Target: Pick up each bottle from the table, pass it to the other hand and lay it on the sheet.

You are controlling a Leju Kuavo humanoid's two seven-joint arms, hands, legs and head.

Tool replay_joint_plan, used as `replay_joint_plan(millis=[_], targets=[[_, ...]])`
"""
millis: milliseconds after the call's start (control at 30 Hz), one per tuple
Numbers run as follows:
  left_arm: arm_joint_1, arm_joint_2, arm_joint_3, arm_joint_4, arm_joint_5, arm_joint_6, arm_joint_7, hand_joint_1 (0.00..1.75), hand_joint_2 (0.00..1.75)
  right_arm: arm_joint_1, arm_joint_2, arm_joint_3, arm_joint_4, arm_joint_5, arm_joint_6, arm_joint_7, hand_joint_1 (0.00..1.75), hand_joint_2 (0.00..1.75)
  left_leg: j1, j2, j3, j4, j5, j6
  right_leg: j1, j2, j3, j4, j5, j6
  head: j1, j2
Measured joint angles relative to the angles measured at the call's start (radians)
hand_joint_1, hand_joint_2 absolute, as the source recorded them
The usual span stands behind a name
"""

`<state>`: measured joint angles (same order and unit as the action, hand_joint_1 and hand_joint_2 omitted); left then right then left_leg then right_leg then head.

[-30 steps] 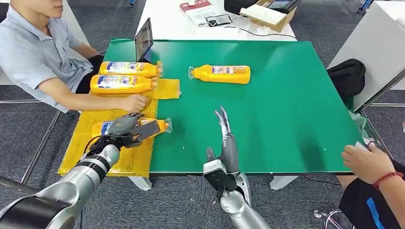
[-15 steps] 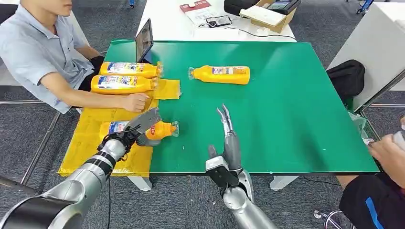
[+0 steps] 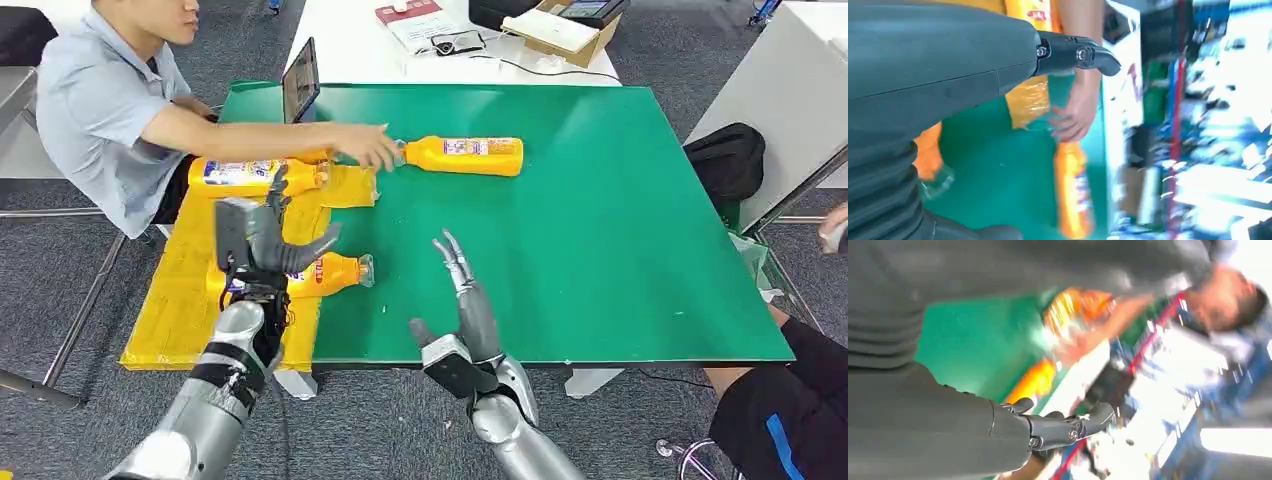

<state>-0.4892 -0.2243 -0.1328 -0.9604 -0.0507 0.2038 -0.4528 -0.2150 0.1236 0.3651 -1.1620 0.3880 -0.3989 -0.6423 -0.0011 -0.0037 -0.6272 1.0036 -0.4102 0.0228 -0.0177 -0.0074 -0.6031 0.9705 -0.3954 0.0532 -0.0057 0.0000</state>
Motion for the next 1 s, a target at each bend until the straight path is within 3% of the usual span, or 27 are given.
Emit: replay_joint_plan(millis=[100,400,600,1000], targets=[[0.102,0.002,-0.051,-0.138,-0.016,0.05,-0.035,0.0,1.75,-0.026,-0.041,0.0,0.032,0.074,0.127,0.044,0.0,1.75,0.0,-0.001,0.0,0.0,0.0,0.0,0.0,-0.001,0.0,0.0,0.0,0.0,0.0,0.0],[0.315,0.027,-0.101,-0.415,-0.013,0.063,-0.032,0.0,1.75,-0.154,-0.159,-0.031,0.231,0.322,0.069,0.187,0.0,1.75,-0.001,-0.001,-0.001,0.0,0.0,0.0,0.0,-0.001,-0.001,0.0,0.0,0.001,-0.001,0.0],[0.357,0.038,-0.115,-0.498,-0.027,0.059,-0.024,0.0,1.75,-0.256,-0.195,-0.035,0.365,0.392,0.04,0.213,0.0,1.75,0.0,-0.001,-0.001,0.0,0.001,0.0,0.0,-0.001,-0.001,0.0,0.0,0.001,0.0,0.0],[0.367,0.046,-0.128,-0.542,-0.038,0.05,-0.03,0.0,1.75,-0.31,-0.201,-0.034,0.467,0.45,0.008,0.227,0.0,1.75,0.0,-0.001,-0.001,0.0,0.0,0.0,0.0,-0.001,-0.001,0.0,0.0,0.001,0.0,0.0]])
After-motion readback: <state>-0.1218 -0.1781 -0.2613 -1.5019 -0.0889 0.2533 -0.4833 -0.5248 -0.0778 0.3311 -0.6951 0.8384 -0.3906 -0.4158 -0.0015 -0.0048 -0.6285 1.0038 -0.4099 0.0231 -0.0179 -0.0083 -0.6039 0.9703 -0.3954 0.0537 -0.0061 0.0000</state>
